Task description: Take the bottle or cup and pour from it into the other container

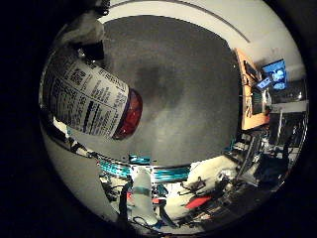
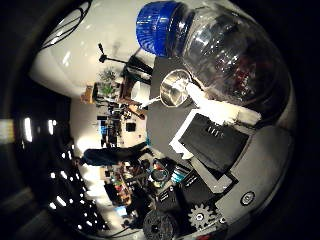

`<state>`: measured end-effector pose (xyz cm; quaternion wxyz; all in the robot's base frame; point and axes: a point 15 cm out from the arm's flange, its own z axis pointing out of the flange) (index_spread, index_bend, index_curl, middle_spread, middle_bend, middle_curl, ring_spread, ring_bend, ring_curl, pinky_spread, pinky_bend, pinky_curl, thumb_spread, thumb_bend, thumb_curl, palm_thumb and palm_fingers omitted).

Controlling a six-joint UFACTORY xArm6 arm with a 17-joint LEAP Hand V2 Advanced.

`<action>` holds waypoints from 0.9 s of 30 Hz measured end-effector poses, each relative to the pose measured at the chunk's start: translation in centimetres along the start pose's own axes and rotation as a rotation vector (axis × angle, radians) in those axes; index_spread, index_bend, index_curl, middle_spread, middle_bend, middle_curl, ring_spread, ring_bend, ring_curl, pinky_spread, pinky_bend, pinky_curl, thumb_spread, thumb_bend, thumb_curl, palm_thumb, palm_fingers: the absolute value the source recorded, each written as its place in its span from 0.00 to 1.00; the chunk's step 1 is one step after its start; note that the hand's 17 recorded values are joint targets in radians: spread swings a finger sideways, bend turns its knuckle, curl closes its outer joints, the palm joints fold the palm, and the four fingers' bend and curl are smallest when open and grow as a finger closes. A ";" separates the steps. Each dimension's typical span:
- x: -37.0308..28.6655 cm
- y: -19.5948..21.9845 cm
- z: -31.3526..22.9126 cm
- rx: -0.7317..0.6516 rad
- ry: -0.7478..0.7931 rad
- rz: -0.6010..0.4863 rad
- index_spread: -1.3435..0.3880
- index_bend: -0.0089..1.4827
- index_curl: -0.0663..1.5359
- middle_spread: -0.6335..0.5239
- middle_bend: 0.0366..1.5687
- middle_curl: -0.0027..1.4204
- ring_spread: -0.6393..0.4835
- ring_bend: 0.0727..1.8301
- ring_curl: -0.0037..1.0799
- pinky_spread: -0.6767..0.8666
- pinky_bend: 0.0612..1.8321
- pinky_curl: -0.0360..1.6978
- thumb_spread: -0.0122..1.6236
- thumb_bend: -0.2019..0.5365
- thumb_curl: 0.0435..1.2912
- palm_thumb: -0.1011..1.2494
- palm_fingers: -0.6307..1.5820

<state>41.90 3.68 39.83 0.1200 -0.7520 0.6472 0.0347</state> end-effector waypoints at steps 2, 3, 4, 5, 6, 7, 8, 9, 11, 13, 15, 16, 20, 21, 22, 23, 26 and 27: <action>-1.1 -0.7 0.2 -0.006 0.043 -0.022 0.66 0.79 0.58 0.42 0.86 0.59 0.33 0.68 0.85 0.30 0.72 0.54 0.27 0.25 0.74 0.87 0.78; -1.4 -1.0 0.5 -0.014 0.068 -0.028 0.66 0.79 0.58 0.42 0.86 0.59 0.33 0.68 0.85 0.30 0.72 0.54 0.27 0.25 0.74 0.87 0.78; -1.5 -1.3 0.7 -0.021 0.100 -0.034 0.66 0.79 0.58 0.42 0.86 0.59 0.33 0.68 0.85 0.30 0.71 0.55 0.27 0.25 0.74 0.87 0.78; -1.8 -1.7 1.0 -0.028 0.127 -0.043 0.66 0.79 0.58 0.42 0.86 0.59 0.33 0.68 0.86 0.30 0.71 0.55 0.27 0.25 0.74 0.87 0.78; -2.0 -2.1 1.1 -0.032 0.153 -0.051 0.66 0.79 0.58 0.42 0.86 0.59 0.33 0.68 0.86 0.30 0.71 0.55 0.27 0.25 0.74 0.87 0.78; -2.3 -2.5 1.4 -0.037 0.179 -0.060 0.66 0.79 0.58 0.42 0.86 0.59 0.33 0.68 0.86 0.30 0.71 0.55 0.27 0.25 0.74 0.87 0.78; -2.4 -2.7 1.6 -0.043 0.204 -0.070 0.66 0.79 0.58 0.42 0.86 0.60 0.33 0.68 0.86 0.30 0.70 0.55 0.26 0.24 0.74 0.87 0.78; -2.5 -3.0 1.9 -0.048 0.230 -0.083 0.66 0.79 0.58 0.42 0.86 0.60 0.33 0.68 0.86 0.30 0.70 0.56 0.26 0.25 0.74 0.87 0.78; -2.8 -3.8 2.4 -0.064 0.297 -0.119 0.66 0.79 0.58 0.42 0.86 0.60 0.33 0.68 0.86 0.30 0.70 0.56 0.26 0.25 0.74 0.87 0.78; -2.8 -4.5 2.8 -0.076 0.364 -0.143 0.66 0.79 0.58 0.42 0.86 0.60 0.33 0.68 0.86 0.30 0.69 0.57 0.26 0.25 0.75 0.87 0.78; -2.6 -5.1 3.5 -0.091 0.430 -0.171 0.66 0.79 0.58 0.42 0.86 0.60 0.33 0.68 0.86 0.30 0.69 0.57 0.26 0.25 0.75 0.87 0.78; -2.7 -5.4 3.9 -0.100 0.468 -0.194 0.66 0.79 0.58 0.42 0.86 0.60 0.33 0.68 0.86 0.30 0.69 0.57 0.26 0.25 0.75 0.86 0.78; -3.6 -7.1 4.9 -0.116 0.563 -0.258 0.66 0.78 0.58 0.42 0.86 0.60 0.33 0.67 0.87 0.29 0.69 0.58 0.26 0.25 0.75 0.86 0.78; -3.7 -7.4 4.9 -0.121 0.578 -0.262 0.66 0.78 0.58 0.42 0.86 0.60 0.33 0.67 0.87 0.29 0.68 0.58 0.26 0.25 0.75 0.86 0.78; -3.9 -7.8 4.9 -0.129 0.595 -0.266 0.66 0.78 0.58 0.42 0.86 0.60 0.33 0.67 0.87 0.29 0.68 0.58 0.26 0.24 0.75 0.86 0.78; -4.1 -8.2 4.9 -0.136 0.615 -0.271 0.66 0.78 0.58 0.42 0.86 0.60 0.33 0.67 0.87 0.29 0.68 0.58 0.26 0.25 0.75 0.85 0.78; -4.7 -9.5 4.9 -0.144 0.674 -0.298 0.66 0.78 0.58 0.42 0.86 0.60 0.33 0.67 0.87 0.29 0.68 0.58 0.26 0.25 0.75 0.85 0.78; -4.9 -9.9 5.0 -0.150 0.704 -0.313 0.66 0.78 0.58 0.42 0.86 0.60 0.33 0.67 0.87 0.29 0.68 0.58 0.26 0.25 0.75 0.85 0.78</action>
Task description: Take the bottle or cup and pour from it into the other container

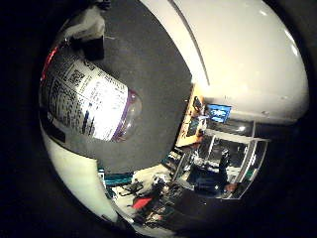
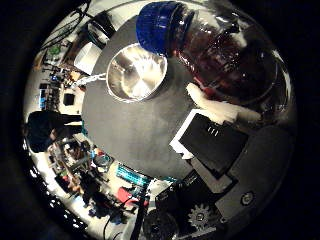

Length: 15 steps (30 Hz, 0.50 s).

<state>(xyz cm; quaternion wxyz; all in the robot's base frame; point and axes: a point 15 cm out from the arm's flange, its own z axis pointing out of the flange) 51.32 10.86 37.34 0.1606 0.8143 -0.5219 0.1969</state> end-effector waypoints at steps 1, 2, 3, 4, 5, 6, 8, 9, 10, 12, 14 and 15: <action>-0.2 -0.4 -0.2 -0.003 0.036 -0.018 0.66 0.78 0.58 0.42 0.86 0.60 0.33 0.67 0.87 0.29 0.68 0.58 0.26 0.25 0.75 0.85 0.78; -0.5 -0.9 -0.4 -0.003 0.067 -0.036 0.66 0.78 0.58 0.42 0.86 0.60 0.33 0.67 0.87 0.29 0.68 0.58 0.26 0.25 0.75 0.85 0.78; -0.8 -1.3 -0.5 -0.002 0.096 -0.054 0.66 0.78 0.58 0.42 0.85 0.60 0.33 0.67 0.87 0.29 0.68 0.58 0.26 0.25 0.75 0.85 0.78; -1.2 -1.7 -0.6 -0.002 0.122 -0.070 0.66 0.78 0.58 0.42 0.85 0.60 0.33 0.67 0.87 0.29 0.68 0.58 0.26 0.25 0.75 0.85 0.78; -1.5 -1.9 -0.7 -0.001 0.141 -0.083 0.66 0.78 0.58 0.42 0.85 0.60 0.33 0.67 0.87 0.29 0.68 0.58 0.26 0.25 0.75 0.85 0.78; -1.9 -2.1 -0.8 0.000 0.158 -0.097 0.66 0.78 0.58 0.42 0.85 0.60 0.33 0.67 0.87 0.29 0.68 0.58 0.26 0.25 0.75 0.85 0.78; -2.7 -2.4 -0.7 -0.012 0.192 -0.125 0.66 0.78 0.58 0.42 0.85 0.60 0.33 0.67 0.87 0.29 0.68 0.58 0.26 0.25 0.75 0.85 0.78; -2.9 -2.4 -0.7 -0.018 0.207 -0.135 0.66 0.78 0.58 0.42 0.85 0.60 0.33 0.67 0.87 0.29 0.68 0.58 0.26 0.25 0.75 0.85 0.78; -3.2 -2.5 -0.7 -0.023 0.225 -0.147 0.66 0.78 0.58 0.42 0.85 0.60 0.33 0.67 0.87 0.29 0.68 0.58 0.26 0.25 0.75 0.85 0.78; -3.8 -2.7 -0.7 -0.029 0.259 -0.169 0.66 0.78 0.58 0.42 0.85 0.60 0.33 0.67 0.87 0.29 0.68 0.58 0.26 0.25 0.75 0.85 0.78; -4.5 -2.9 -0.8 -0.032 0.280 -0.189 0.66 0.78 0.58 0.42 0.85 0.60 0.33 0.67 0.87 0.28 0.68 0.58 0.26 0.25 0.75 0.85 0.78; -4.8 -2.9 -0.8 -0.033 0.286 -0.195 0.66 0.78 0.58 0.42 0.85 0.60 0.33 0.67 0.87 0.28 0.68 0.58 0.26 0.25 0.75 0.85 0.78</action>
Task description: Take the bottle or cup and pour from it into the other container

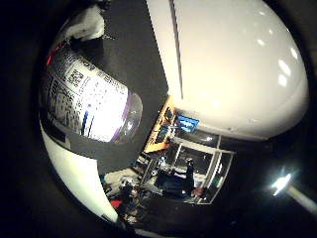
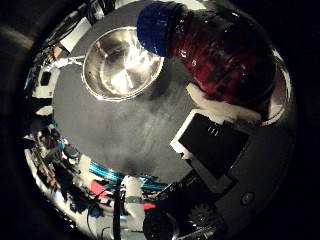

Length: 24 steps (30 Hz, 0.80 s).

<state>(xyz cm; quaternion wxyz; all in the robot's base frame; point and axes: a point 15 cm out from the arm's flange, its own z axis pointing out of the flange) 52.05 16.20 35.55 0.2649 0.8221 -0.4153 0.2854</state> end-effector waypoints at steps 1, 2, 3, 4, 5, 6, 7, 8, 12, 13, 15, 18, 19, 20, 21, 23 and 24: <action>-0.2 0.0 -0.2 0.000 0.006 -0.005 0.66 0.78 0.58 0.42 0.85 0.60 0.33 0.67 0.87 0.28 0.68 0.58 0.26 0.25 0.75 0.85 0.78; -0.3 0.0 -0.3 0.000 0.008 -0.008 0.66 0.78 0.58 0.42 0.85 0.60 0.33 0.67 0.87 0.28 0.68 0.58 0.26 0.25 0.75 0.85 0.78; -0.6 -0.2 -0.2 -0.003 0.010 -0.015 0.66 0.78 0.58 0.42 0.85 0.60 0.33 0.67 0.87 0.28 0.68 0.58 0.26 0.25 0.75 0.85 0.78; -0.9 -0.3 -0.2 -0.004 0.014 -0.022 0.66 0.78 0.58 0.42 0.85 0.60 0.33 0.67 0.87 0.28 0.68 0.58 0.26 0.25 0.75 0.85 0.78; -0.9 -0.4 -0.3 -0.003 0.022 -0.025 0.66 0.78 0.58 0.42 0.85 0.60 0.33 0.67 0.87 0.28 0.68 0.58 0.26 0.25 0.75 0.85 0.78; -0.9 -0.5 -0.3 -0.003 0.032 -0.029 0.66 0.78 0.58 0.42 0.85 0.60 0.33 0.67 0.87 0.28 0.68 0.58 0.26 0.25 0.75 0.85 0.78; -1.0 -0.6 -0.3 -0.005 0.042 -0.034 0.66 0.78 0.58 0.42 0.85 0.60 0.33 0.67 0.87 0.28 0.68 0.58 0.26 0.25 0.75 0.85 0.78; -1.1 -0.6 -0.3 -0.010 0.048 -0.037 0.66 0.78 0.58 0.42 0.85 0.60 0.33 0.67 0.87 0.28 0.68 0.58 0.26 0.25 0.75 0.85 0.78; -1.1 -0.5 -0.2 -0.022 0.068 -0.044 0.66 0.78 0.58 0.42 0.85 0.60 0.33 0.67 0.88 0.28 0.68 0.58 0.26 0.25 0.75 0.85 0.78; -1.1 -0.6 -0.1 -0.023 0.069 -0.044 0.66 0.78 0.58 0.42 0.85 0.60 0.33 0.67 0.88 0.28 0.68 0.58 0.26 0.25 0.76 0.85 0.78; -1.1 -0.5 -0.2 -0.022 0.070 -0.044 0.66 0.78 0.58 0.42 0.85 0.60 0.33 0.67 0.88 0.28 0.68 0.58 0.26 0.25 0.76 0.85 0.78; -1.0 -0.5 -0.3 -0.020 0.070 -0.044 0.66 0.78 0.58 0.42 0.85 0.60 0.33 0.67 0.88 0.28 0.68 0.58 0.26 0.25 0.76 0.85 0.78; -0.9 -0.4 -0.3 -0.020 0.069 -0.042 0.66 0.78 0.58 0.42 0.85 0.60 0.33 0.67 0.88 0.28 0.68 0.58 0.27 0.25 0.76 0.85 0.78; -0.8 -0.4 -0.4 -0.019 0.070 -0.041 0.66 0.78 0.58 0.42 0.85 0.60 0.33 0.67 0.88 0.28 0.68 0.58 0.27 0.25 0.76 0.85 0.78; -0.7 -0.3 -0.4 -0.018 0.070 -0.041 0.66 0.78 0.58 0.42 0.85 0.60 0.33 0.67 0.88 0.28 0.68 0.58 0.27 0.24 0.76 0.85 0.78; -0.6 -0.3 -0.3 -0.021 0.069 -0.042 0.66 0.78 0.58 0.42 0.85 0.60 0.33 0.67 0.88 0.28 0.68 0.58 0.27 0.25 0.75 0.85 0.78; -0.5 -0.3 -0.2 -0.022 0.068 -0.043 0.66 0.78 0.58 0.42 0.85 0.60 0.33 0.67 0.88 0.28 0.68 0.58 0.27 0.25 0.75 0.85 0.78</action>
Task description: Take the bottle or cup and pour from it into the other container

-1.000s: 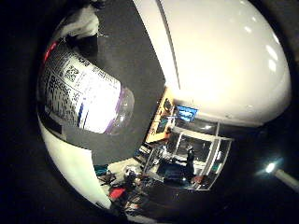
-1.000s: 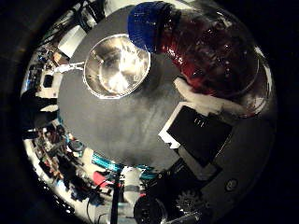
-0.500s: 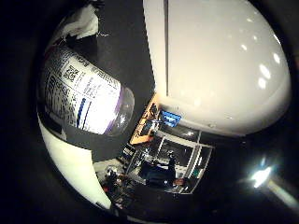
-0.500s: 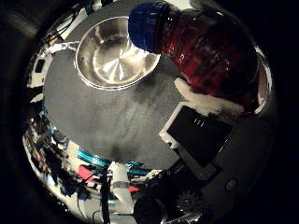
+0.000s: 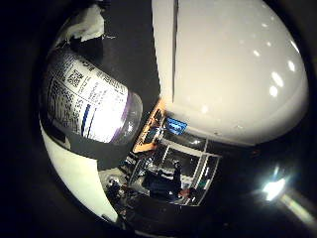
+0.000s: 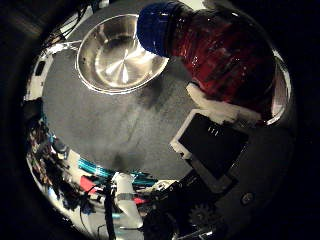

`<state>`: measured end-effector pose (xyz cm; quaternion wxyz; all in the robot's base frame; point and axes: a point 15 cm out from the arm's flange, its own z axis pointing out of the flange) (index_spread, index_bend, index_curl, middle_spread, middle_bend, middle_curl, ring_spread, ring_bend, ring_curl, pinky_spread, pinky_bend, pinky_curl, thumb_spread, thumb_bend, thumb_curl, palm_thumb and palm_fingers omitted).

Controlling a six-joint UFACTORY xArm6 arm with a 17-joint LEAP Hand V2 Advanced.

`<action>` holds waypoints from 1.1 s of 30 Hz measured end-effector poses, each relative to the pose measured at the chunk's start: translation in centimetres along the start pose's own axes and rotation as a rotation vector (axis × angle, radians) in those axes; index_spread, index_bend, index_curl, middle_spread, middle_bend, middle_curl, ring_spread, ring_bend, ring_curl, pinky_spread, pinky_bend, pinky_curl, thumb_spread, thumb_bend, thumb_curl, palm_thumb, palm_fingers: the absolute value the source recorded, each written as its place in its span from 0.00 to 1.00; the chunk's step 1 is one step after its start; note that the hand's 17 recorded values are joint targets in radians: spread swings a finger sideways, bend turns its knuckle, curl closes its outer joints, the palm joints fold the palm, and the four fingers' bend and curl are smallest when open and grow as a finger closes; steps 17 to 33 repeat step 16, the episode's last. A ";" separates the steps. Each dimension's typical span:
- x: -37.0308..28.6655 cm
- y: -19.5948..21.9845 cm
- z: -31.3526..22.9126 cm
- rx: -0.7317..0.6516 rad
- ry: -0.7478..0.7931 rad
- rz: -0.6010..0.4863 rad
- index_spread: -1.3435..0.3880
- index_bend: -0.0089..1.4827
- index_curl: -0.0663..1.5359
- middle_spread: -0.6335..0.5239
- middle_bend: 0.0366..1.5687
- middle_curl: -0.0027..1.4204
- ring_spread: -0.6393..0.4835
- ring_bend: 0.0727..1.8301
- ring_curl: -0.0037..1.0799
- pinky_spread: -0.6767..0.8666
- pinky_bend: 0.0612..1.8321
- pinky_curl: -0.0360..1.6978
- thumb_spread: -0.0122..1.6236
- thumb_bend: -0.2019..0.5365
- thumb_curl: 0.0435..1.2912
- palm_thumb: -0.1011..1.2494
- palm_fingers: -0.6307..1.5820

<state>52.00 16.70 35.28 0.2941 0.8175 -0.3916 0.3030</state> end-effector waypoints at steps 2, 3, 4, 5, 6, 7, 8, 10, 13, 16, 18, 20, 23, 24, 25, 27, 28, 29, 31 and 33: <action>0.4 0.2 0.0 0.001 -0.003 0.006 0.66 0.78 0.58 0.42 0.85 0.60 0.33 0.67 0.88 0.28 0.68 0.58 0.27 0.25 0.75 0.85 0.78; 0.5 0.2 0.0 0.003 -0.004 0.008 0.66 0.78 0.58 0.42 0.85 0.60 0.33 0.67 0.88 0.28 0.68 0.58 0.27 0.25 0.75 0.85 0.78; 0.7 0.3 0.1 0.001 -0.006 0.010 0.66 0.78 0.58 0.42 0.85 0.60 0.33 0.67 0.88 0.28 0.68 0.58 0.27 0.25 0.75 0.85 0.78; 0.7 0.3 0.2 0.000 -0.007 0.009 0.66 0.78 0.58 0.42 0.85 0.60 0.33 0.67 0.88 0.28 0.68 0.58 0.27 0.25 0.75 0.85 0.78; 0.7 0.3 0.2 0.000 -0.007 0.008 0.66 0.78 0.58 0.42 0.85 0.60 0.33 0.67 0.88 0.28 0.68 0.58 0.27 0.25 0.75 0.85 0.78; 0.8 0.4 0.2 0.000 -0.007 0.003 0.66 0.78 0.58 0.42 0.85 0.60 0.33 0.67 0.88 0.28 0.68 0.58 0.27 0.25 0.75 0.85 0.78; 0.8 0.4 0.2 0.000 -0.006 0.002 0.66 0.78 0.58 0.42 0.85 0.60 0.33 0.67 0.88 0.28 0.68 0.58 0.27 0.25 0.75 0.85 0.78; 1.1 0.5 0.0 0.006 -0.008 0.005 0.66 0.78 0.58 0.42 0.85 0.60 0.33 0.67 0.88 0.28 0.68 0.58 0.27 0.25 0.75 0.85 0.78; 1.4 0.6 0.0 0.011 -0.009 0.007 0.66 0.78 0.58 0.42 0.85 0.60 0.33 0.67 0.88 0.28 0.68 0.58 0.27 0.25 0.75 0.85 0.78; 2.0 0.8 -0.1 0.018 -0.014 0.014 0.66 0.78 0.58 0.42 0.85 0.60 0.33 0.67 0.88 0.28 0.68 0.58 0.27 0.25 0.75 0.85 0.78; 2.0 0.8 -0.1 0.018 -0.014 0.014 0.66 0.78 0.58 0.42 0.85 0.60 0.33 0.67 0.88 0.28 0.68 0.58 0.27 0.25 0.75 0.85 0.78; 2.0 0.8 -0.1 0.018 -0.014 0.014 0.66 0.78 0.58 0.42 0.85 0.60 0.33 0.67 0.88 0.28 0.68 0.58 0.27 0.25 0.75 0.85 0.78; 2.0 0.8 -0.1 0.018 -0.014 0.014 0.66 0.78 0.58 0.42 0.85 0.60 0.33 0.67 0.88 0.28 0.68 0.58 0.27 0.25 0.75 0.85 0.78; 2.0 0.8 -0.1 0.018 -0.014 0.014 0.66 0.78 0.58 0.42 0.85 0.60 0.33 0.67 0.88 0.28 0.68 0.58 0.27 0.25 0.75 0.85 0.78; 2.0 0.8 -0.1 0.018 -0.014 0.014 0.66 0.78 0.58 0.42 0.85 0.60 0.33 0.67 0.88 0.28 0.68 0.58 0.27 0.25 0.75 0.85 0.78; 2.0 0.8 -0.1 0.018 -0.014 0.014 0.66 0.78 0.58 0.42 0.85 0.60 0.33 0.67 0.88 0.28 0.68 0.58 0.27 0.25 0.75 0.85 0.78; 2.0 0.8 -0.1 0.018 -0.014 0.014 0.66 0.78 0.58 0.42 0.85 0.60 0.33 0.67 0.88 0.28 0.68 0.58 0.27 0.25 0.75 0.85 0.78; 2.0 0.8 -0.1 0.018 -0.014 0.014 0.66 0.78 0.58 0.42 0.85 0.60 0.33 0.67 0.88 0.28 0.68 0.58 0.27 0.25 0.75 0.85 0.78; 2.0 0.8 -0.1 0.018 -0.014 0.014 0.66 0.78 0.58 0.42 0.85 0.60 0.33 0.67 0.88 0.28 0.68 0.58 0.27 0.25 0.75 0.85 0.78; 2.0 0.8 -0.1 0.018 -0.014 0.014 0.66 0.78 0.58 0.42 0.85 0.60 0.33 0.67 0.88 0.28 0.68 0.58 0.27 0.25 0.75 0.85 0.78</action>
